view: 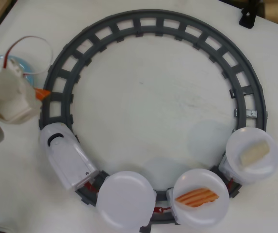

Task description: Pick up the sushi from the Shinkansen and put it on the blue dish

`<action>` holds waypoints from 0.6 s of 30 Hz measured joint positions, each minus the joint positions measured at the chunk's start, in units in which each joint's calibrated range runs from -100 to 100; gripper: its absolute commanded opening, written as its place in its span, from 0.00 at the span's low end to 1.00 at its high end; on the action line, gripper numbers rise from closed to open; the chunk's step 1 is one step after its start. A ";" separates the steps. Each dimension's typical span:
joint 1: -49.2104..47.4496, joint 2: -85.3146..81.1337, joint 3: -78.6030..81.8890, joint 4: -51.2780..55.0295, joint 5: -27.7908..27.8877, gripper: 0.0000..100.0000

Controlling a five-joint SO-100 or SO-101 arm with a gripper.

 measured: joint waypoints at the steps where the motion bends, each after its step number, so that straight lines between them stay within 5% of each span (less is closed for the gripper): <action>1: -1.31 0.08 0.00 -0.08 -0.62 0.06; 18: -15.37 18.30 0.09 -11.43 -6.05 0.06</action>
